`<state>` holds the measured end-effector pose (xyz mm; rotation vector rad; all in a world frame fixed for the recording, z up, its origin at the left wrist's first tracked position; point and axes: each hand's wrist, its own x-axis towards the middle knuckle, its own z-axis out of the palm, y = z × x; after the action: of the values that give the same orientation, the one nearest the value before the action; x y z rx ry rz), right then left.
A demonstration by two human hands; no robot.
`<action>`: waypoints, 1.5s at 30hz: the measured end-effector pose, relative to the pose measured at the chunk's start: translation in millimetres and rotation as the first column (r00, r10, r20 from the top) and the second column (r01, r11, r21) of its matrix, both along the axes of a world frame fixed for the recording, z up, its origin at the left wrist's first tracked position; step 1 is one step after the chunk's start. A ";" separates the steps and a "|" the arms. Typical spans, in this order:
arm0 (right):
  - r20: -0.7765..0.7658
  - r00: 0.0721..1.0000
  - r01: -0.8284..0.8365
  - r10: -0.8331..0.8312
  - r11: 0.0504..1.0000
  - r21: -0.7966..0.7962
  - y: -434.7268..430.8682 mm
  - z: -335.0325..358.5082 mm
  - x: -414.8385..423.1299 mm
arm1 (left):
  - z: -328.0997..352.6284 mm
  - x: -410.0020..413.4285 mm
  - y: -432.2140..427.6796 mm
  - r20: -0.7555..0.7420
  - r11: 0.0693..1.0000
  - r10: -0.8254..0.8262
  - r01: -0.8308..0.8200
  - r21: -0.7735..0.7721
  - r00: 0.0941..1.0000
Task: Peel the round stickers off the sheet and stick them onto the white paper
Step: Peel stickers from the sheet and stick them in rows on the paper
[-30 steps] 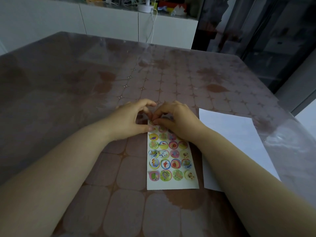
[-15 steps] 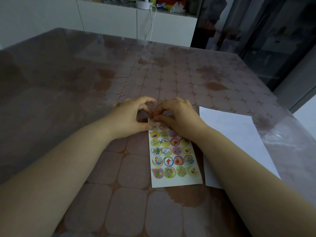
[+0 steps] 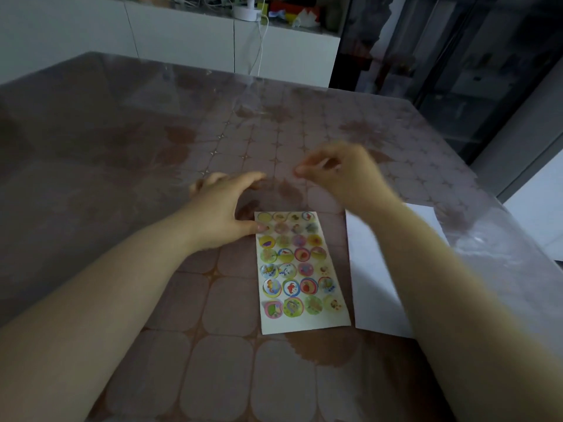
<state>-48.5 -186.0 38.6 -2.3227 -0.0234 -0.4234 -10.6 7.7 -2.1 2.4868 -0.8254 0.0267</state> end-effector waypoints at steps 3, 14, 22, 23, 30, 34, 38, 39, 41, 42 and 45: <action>-0.229 0.962 0.127 -0.150 0.985 -0.114 -43.9 34.4 -15.7 | -2.0 0.3 -0.7 0.070 0.999 -0.035 0.033 0.035 0.997; -0.416 0.860 0.282 -0.295 0.955 -0.095 -75.5 -18.3 -18.2 | -5.5 5.0 0.0 0.136 1.000 -0.025 0.024 0.012 0.990; -0.432 0.847 0.304 -0.309 0.949 -0.083 -79.1 -19.1 -8.7 | -5.8 5.6 -3.9 0.174 0.999 -0.051 0.052 0.001 0.983; -0.446 0.835 0.323 -0.323 0.943 -0.078 -80.0 -17.9 -7.0 | -5.6 5.2 -4.2 0.175 0.999 -0.054 0.054 0.005 0.983; -0.496 0.808 0.338 -0.318 0.940 -0.052 -80.7 -17.1 -1.3 | -3.8 2.7 -5.3 0.176 0.998 -0.064 0.067 -0.008 0.982; -0.418 0.854 0.335 -0.309 0.942 -0.012 -76.6 -25.6 -2.8 | -5.1 0.9 -4.9 0.175 0.995 -0.088 0.094 -0.023 0.981; -0.286 0.895 0.352 -0.343 0.936 -0.023 -79.4 -30.2 -10.5 | -5.0 1.5 -4.1 0.172 0.991 -0.112 0.122 -0.047 0.979; -0.254 0.898 0.363 -0.359 0.931 -0.032 -81.2 -29.0 -12.5 | -5.1 1.8 -4.1 0.173 0.991 -0.117 0.128 -0.050 0.978; -0.204 0.909 0.363 -0.364 0.931 -0.043 -85.7 -25.0 -16.6 | -5.6 1.6 -4.2 0.164 0.990 -0.121 0.131 -0.053 0.979; -0.187 0.918 0.341 -0.349 0.937 -0.077 -87.3 -22.3 -18.7 | -5.9 1.5 -4.2 0.158 0.990 -0.121 0.131 -0.054 0.980; -0.299 0.927 0.160 -0.225 0.961 -0.227 -85.7 -16.0 -27.8 | -6.0 1.5 -4.4 0.150 0.989 -0.126 0.136 -0.059 0.981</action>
<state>-76.3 -271.7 22.6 -2.5771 0.3413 -0.1355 -9.1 3.3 -8.1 2.3827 -1.0299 0.1896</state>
